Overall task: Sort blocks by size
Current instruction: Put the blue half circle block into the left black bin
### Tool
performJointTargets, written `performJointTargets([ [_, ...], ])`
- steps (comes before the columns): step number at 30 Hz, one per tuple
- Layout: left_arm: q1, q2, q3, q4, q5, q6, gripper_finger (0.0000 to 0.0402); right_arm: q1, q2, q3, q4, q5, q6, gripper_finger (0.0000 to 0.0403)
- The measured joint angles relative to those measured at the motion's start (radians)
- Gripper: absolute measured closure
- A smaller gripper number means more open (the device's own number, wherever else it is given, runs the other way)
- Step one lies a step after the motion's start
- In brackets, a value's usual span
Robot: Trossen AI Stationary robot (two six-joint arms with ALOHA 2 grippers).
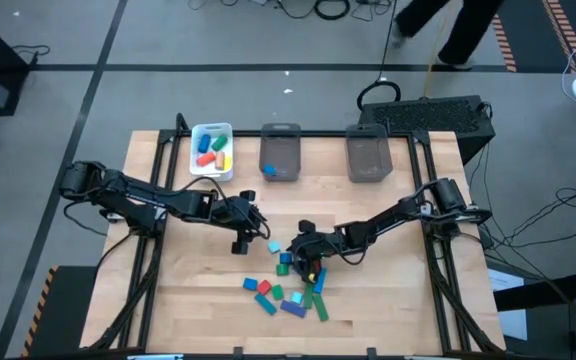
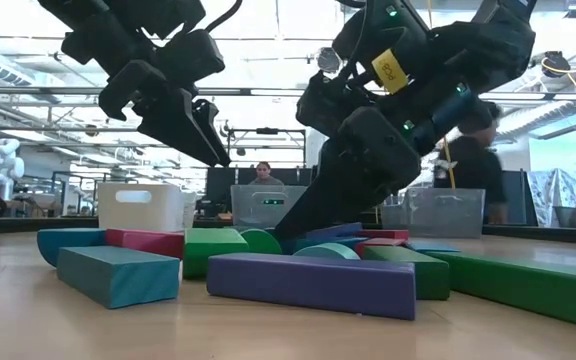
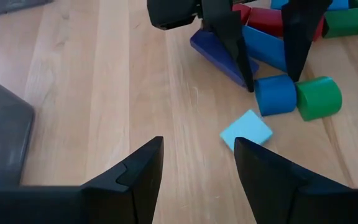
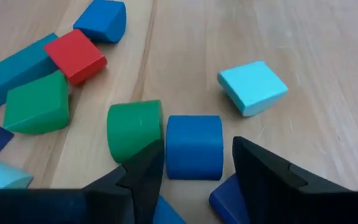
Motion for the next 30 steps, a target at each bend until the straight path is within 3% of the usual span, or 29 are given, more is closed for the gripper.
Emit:
performJointTargets([
  [14, 0.000, 0.000, 0.000, 0.025, -0.020, -0.023, 0.0204, -0.020, 0.001, 0.044, -0.113, -0.001, -0.109, 0.0281],
  [24, 0.000, 0.000, 0.000, 0.022, -0.022, -0.024, 0.0204, -0.047, 0.007, 0.041, -0.087, -0.023, -0.181, 0.0167],
  [27, 0.000, 0.000, 0.000, 0.021, -0.023, -0.024, 0.0204, -0.061, 0.010, 0.041, -0.080, -0.073, -0.180, 0.0158],
  [30, 0.000, 0.000, 0.000, 0.021, -0.023, -0.024, 0.0204, -0.063, 0.014, 0.041, -0.073, -0.084, -0.182, 0.0175],
])
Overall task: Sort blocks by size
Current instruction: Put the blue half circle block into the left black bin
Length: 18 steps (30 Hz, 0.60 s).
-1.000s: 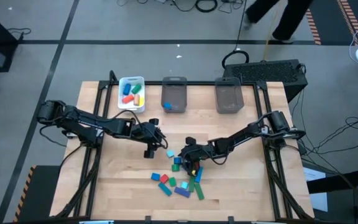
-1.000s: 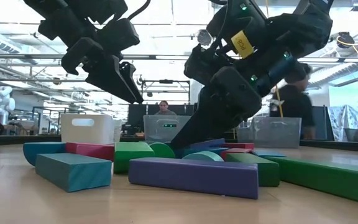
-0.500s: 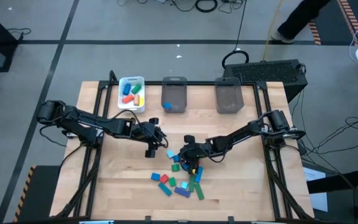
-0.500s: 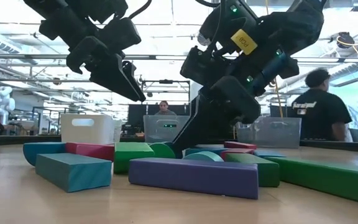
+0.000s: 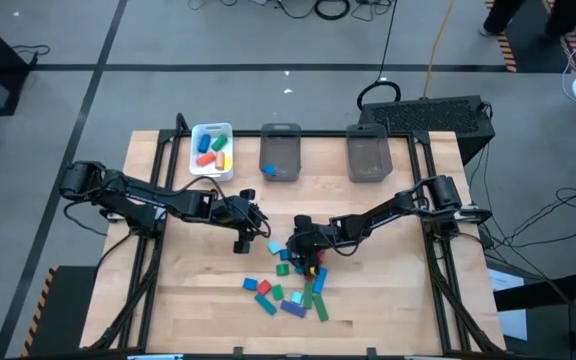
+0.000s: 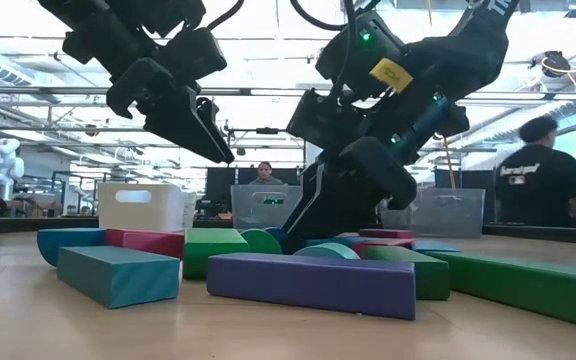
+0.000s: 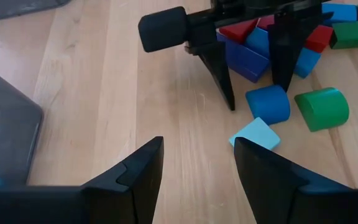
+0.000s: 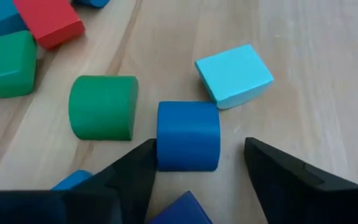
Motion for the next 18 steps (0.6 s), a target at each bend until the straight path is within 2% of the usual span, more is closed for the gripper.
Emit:
performJointTargets([
  [8, 0.000, 0.000, 0.000, 0.000, 0.000, 0.009, 0.0204, -0.004, 0.001, 0.000, 0.020, -0.047, -0.011, 0.0294],
  [13, -0.029, 0.000, 0.000, -0.006, -0.012, 0.114, 0.0204, -0.016, -0.006, 0.000, 0.041, -0.057, 0.022, 0.0295],
  [18, -0.101, 0.000, 0.000, -0.004, -0.098, 0.296, 0.0204, -0.033, -0.054, 0.000, 0.039, -0.093, 0.062, 0.0295],
])
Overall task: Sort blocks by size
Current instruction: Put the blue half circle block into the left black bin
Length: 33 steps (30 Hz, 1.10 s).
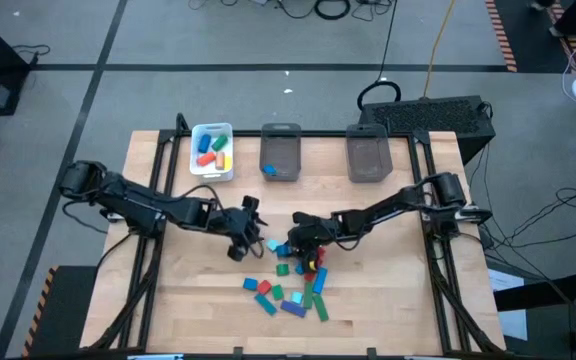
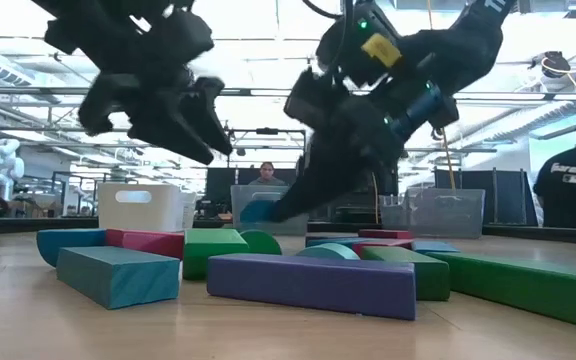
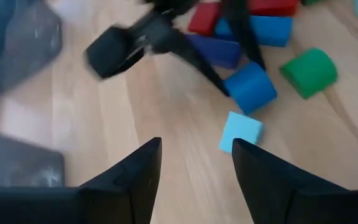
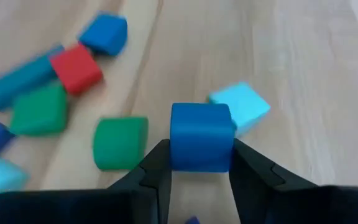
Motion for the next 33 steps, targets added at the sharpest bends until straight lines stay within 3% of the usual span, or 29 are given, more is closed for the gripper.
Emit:
performJointTargets([
  [5, -0.074, 0.000, 0.000, 0.010, -0.079, 0.126, 0.0204, -0.021, -0.053, 0.000, 0.007, -0.047, 0.046, 0.0289],
  [12, -0.134, 0.000, 0.000, 0.071, -0.165, 0.155, 0.0204, -0.050, -0.090, 0.000, 0.111, -0.151, 0.107, 0.0288],
  [19, -0.153, 0.000, -0.001, 0.156, -0.152, 0.188, 0.0200, -0.063, -0.090, 0.000, 0.184, -0.199, 0.147, 0.0287],
  [28, -0.152, 0.000, 0.001, 0.179, -0.107, 0.180, 0.0151, -0.068, -0.091, 0.001, 0.239, -0.219, 0.153, 0.0286],
  [33, -0.153, 0.000, 0.001, 0.216, -0.103, 0.185, 0.0164, -0.068, -0.091, 0.001, 0.246, -0.223, 0.167, 0.0284],
])
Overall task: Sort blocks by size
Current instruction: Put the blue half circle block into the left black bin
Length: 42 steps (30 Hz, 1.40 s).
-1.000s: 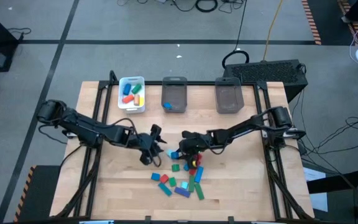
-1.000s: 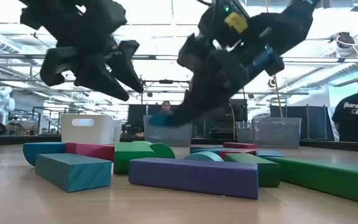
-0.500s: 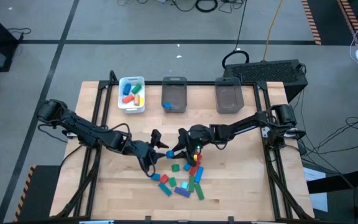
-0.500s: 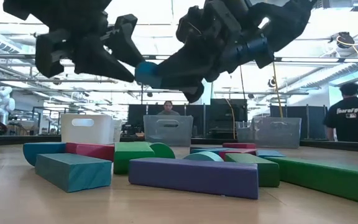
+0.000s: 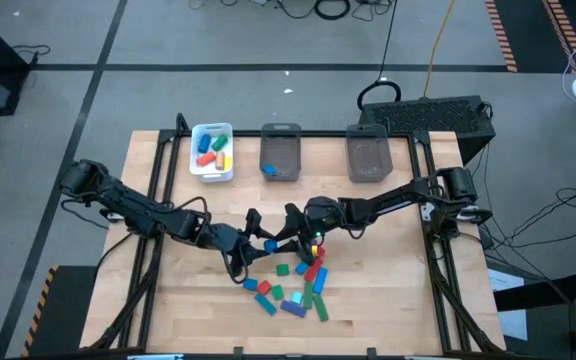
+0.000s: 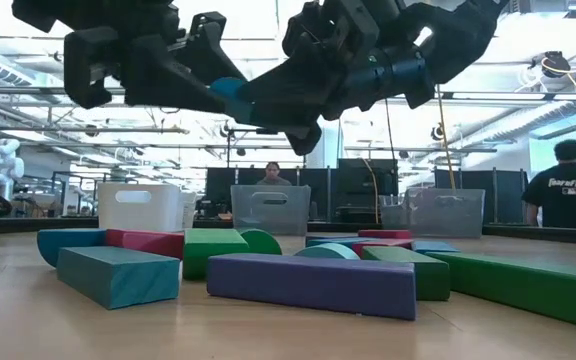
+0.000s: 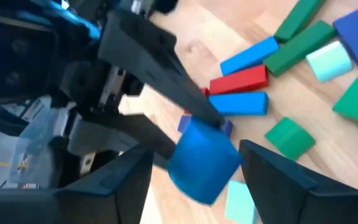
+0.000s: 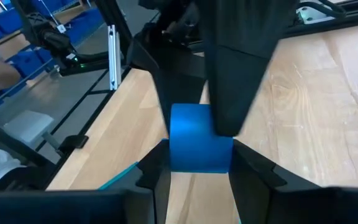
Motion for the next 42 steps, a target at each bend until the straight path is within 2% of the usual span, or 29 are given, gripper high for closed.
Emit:
performJointTargets([
  [8, -0.015, 0.000, 0.000, 0.013, 0.020, 0.023, 0.0235, -0.003, 0.000, 0.000, 0.023, -0.001, 0.008, 0.0282],
  [15, -0.024, 0.000, 0.000, 0.029, 0.006, 0.052, 0.0273, -0.008, 0.000, 0.000, 0.039, -0.005, 0.020, 0.0281],
  [20, -0.016, -0.001, 0.000, 0.028, -0.005, 0.056, 0.0296, -0.009, 0.001, -0.001, 0.060, 0.013, 0.026, 0.0250],
  [22, -0.001, 0.001, 0.000, 0.020, -0.006, 0.054, 0.0298, -0.012, 0.000, 0.001, 0.080, 0.070, 0.002, 0.0232],
  [26, 0.072, 0.002, -0.002, 0.008, -0.022, 0.045, 0.0300, -0.033, -0.003, 0.001, 0.015, 0.186, -0.057, 0.0203],
  [34, 0.264, 0.004, -0.005, 0.000, 0.016, 0.081, 0.0301, -0.113, -0.017, 0.003, -0.081, 0.242, -0.099, 0.0193],
  [38, 0.368, 0.002, -0.002, 0.037, 0.082, 0.103, 0.0301, -0.144, -0.102, 0.002, -0.188, 0.356, -0.202, 0.0195],
  [42, 0.460, -0.002, 0.002, 0.076, 0.088, 0.105, 0.0301, -0.174, -0.234, -0.002, -0.292, 0.400, -0.307, 0.0195],
])
